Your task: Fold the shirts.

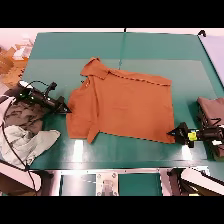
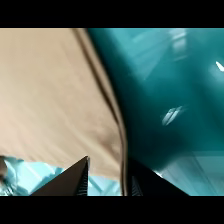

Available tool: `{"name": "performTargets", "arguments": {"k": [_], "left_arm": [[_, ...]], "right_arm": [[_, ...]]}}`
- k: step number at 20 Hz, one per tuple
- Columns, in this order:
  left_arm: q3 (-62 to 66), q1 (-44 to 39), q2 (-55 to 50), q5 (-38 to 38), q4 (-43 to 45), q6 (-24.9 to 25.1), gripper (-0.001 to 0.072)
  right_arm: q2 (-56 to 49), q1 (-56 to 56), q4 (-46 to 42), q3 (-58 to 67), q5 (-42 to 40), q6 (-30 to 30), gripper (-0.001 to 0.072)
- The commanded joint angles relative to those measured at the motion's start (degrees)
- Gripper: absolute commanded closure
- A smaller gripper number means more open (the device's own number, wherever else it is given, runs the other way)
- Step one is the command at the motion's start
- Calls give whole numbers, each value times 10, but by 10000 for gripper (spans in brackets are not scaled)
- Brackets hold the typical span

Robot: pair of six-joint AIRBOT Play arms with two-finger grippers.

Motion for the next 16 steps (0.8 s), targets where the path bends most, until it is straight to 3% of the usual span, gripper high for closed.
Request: {"name": "performTargets", "arguments": {"k": [1,3,6,10,13,16], "left_arm": [[4,0,0,0,-26,19,683],[12,0,1,-10,-45,27,683],[42,0,27,-52,-102,37,684],[140,0,188,-41,-117,37,685],[257,0,348,34,-127,30,684],[365,0,486,145,-120,29,683]], "right_arm": [[-2,27,-6,-3,-7,0,473],[-2,27,23,9,-5,-15,687],[19,27,116,69,18,-57,701],[118,27,287,264,73,-62,701],[205,26,345,451,42,-60,701],[267,26,351,619,-44,-59,701]]}}
